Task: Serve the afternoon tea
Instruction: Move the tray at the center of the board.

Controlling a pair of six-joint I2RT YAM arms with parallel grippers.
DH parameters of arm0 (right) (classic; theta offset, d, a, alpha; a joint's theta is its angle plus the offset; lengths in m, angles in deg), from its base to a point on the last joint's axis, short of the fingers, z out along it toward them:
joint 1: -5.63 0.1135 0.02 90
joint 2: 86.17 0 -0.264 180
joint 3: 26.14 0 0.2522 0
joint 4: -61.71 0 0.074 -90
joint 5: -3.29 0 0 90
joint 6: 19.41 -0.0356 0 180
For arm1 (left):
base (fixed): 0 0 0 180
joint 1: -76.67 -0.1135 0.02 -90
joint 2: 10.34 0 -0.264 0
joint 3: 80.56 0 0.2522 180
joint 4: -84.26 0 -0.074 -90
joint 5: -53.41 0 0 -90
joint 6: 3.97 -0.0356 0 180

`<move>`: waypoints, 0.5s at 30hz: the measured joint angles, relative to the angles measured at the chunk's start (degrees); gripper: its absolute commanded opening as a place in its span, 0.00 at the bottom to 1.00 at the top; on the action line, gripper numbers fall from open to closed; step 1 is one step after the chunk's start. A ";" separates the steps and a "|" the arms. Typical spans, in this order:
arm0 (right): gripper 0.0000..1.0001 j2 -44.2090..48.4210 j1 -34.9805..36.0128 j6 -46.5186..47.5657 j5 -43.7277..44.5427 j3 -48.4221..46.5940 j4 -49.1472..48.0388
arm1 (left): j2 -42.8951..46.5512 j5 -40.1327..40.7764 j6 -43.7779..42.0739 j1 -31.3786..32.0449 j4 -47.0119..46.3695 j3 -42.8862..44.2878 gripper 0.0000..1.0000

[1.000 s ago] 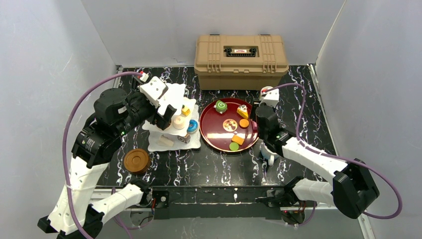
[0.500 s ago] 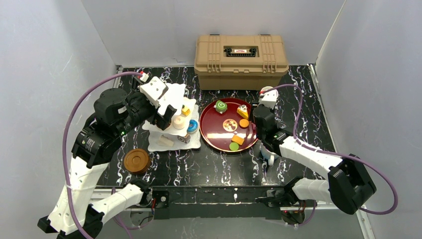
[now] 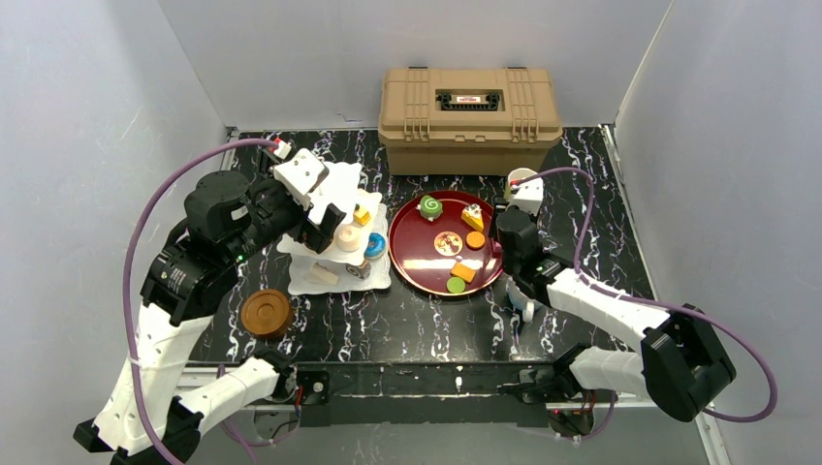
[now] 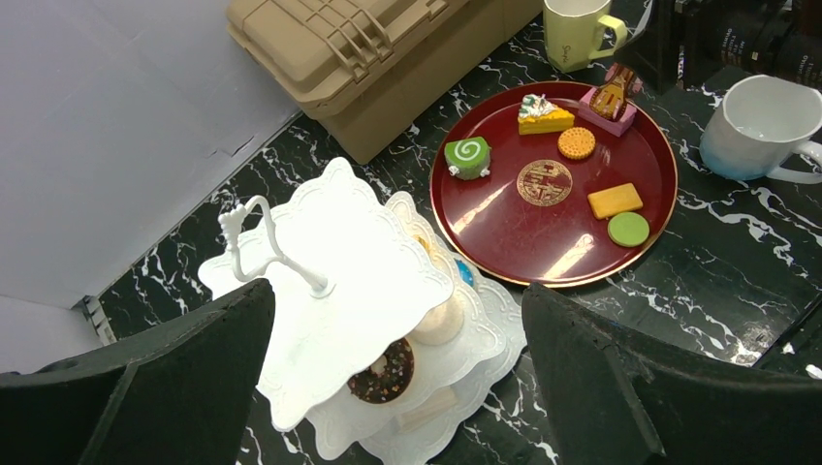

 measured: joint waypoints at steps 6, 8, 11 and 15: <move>0.52 0.07 0.00 -0.28 -0.44 0.00 -0.04 | -0.11 -0.04 0.00 0.00 0.00 0.00 0.96; 0.52 -0.04 0.00 -0.59 -0.94 0.00 -0.07 | -0.13 -0.11 0.00 0.00 0.00 0.00 0.96; 0.52 -0.59 0.00 -1.20 -1.40 0.00 -0.09 | -0.17 -0.13 0.00 0.00 0.00 0.00 0.96; 0.52 -1.79 0.00 -1.68 -1.73 0.00 -0.09 | -0.24 -0.13 0.00 0.00 0.00 0.00 0.96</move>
